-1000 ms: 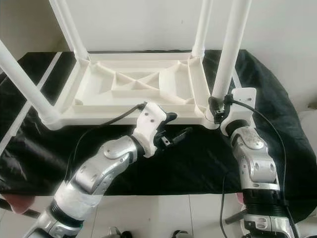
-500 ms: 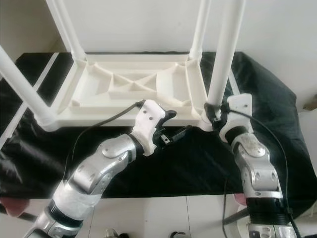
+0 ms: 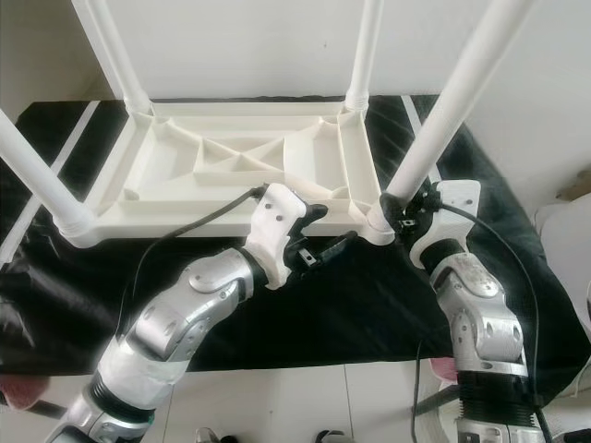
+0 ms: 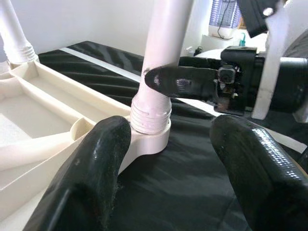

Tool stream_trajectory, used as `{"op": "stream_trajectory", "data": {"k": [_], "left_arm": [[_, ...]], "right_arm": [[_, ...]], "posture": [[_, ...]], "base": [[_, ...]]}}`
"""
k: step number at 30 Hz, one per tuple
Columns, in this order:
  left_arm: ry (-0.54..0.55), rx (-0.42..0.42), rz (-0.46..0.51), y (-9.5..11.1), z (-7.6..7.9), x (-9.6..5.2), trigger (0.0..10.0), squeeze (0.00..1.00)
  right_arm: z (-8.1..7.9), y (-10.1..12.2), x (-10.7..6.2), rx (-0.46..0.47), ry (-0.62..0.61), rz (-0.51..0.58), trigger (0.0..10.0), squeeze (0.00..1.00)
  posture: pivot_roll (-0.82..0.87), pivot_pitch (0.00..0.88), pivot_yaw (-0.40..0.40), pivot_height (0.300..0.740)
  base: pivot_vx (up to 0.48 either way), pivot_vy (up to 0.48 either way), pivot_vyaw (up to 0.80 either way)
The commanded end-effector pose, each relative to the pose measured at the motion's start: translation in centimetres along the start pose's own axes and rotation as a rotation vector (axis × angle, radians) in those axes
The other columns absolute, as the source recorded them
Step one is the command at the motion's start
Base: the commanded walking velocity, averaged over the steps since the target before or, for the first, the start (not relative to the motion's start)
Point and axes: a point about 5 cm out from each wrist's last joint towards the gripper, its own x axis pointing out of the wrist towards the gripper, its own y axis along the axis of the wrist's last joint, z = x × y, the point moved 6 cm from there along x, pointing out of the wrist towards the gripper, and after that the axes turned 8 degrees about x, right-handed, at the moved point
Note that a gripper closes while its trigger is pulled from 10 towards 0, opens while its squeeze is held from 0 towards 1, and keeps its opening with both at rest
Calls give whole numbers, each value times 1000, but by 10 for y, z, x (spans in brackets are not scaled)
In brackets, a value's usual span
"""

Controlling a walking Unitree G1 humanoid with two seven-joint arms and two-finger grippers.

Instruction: Building children table

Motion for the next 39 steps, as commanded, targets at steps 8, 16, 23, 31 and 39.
{"op": "stream_trajectory", "data": {"k": [8, 16, 23, 31, 39], "left_arm": [[-42, 8, 18, 7, 2, 0, 10000, 0], [-34, 2, 25, 10, 0, 0, 10000, 0], [-30, -6, 34, 13, 0, 0, 10000, 0], [-24, -12, 41, 15, -1, 0, 10000, 0], [-23, -18, 46, 16, -2, 0, 10000, 0]], "right_arm": [[11, -30, 10, 88, -67, -155, 10000, 0], [12, -30, 19, 58, -98, -200, 10000, 0], [9, -27, 28, -182, -73, -222, 10000, 0], [-1, -41, 16, -281, 3, -222, 10000, 0], [5, -53, 2, -276, -22, -221, 10000, 0]], "posture": [[-138, 157, 31, 740], [-136, 161, 31, 740], [-138, 161, 30, 740], [-135, 164, 25, 740], [-146, 165, 34, 740]], "base": [[0, 0, 0], [0, 0, 0], [0, 0, 0], [0, 0, 0], [0, 0, 0]]}}
